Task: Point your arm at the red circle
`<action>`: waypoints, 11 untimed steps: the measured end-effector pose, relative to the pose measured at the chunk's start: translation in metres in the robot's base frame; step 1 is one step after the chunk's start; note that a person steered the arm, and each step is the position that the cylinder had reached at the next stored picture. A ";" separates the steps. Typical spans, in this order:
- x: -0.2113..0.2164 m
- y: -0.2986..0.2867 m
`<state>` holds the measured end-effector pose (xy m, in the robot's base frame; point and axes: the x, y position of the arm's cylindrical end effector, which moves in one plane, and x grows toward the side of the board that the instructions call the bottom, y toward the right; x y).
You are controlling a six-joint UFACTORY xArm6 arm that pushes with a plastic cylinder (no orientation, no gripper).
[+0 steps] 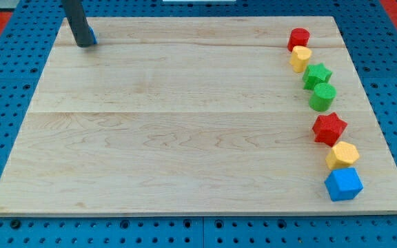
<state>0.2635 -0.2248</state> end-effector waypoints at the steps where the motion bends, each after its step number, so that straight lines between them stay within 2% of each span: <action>1: -0.011 -0.005; 2: 0.006 0.063; 4: 0.008 0.219; 5: 0.006 0.275; 6: -0.007 0.304; 7: -0.045 0.304; 8: -0.051 0.368; 9: -0.051 0.444; 11: 0.002 0.456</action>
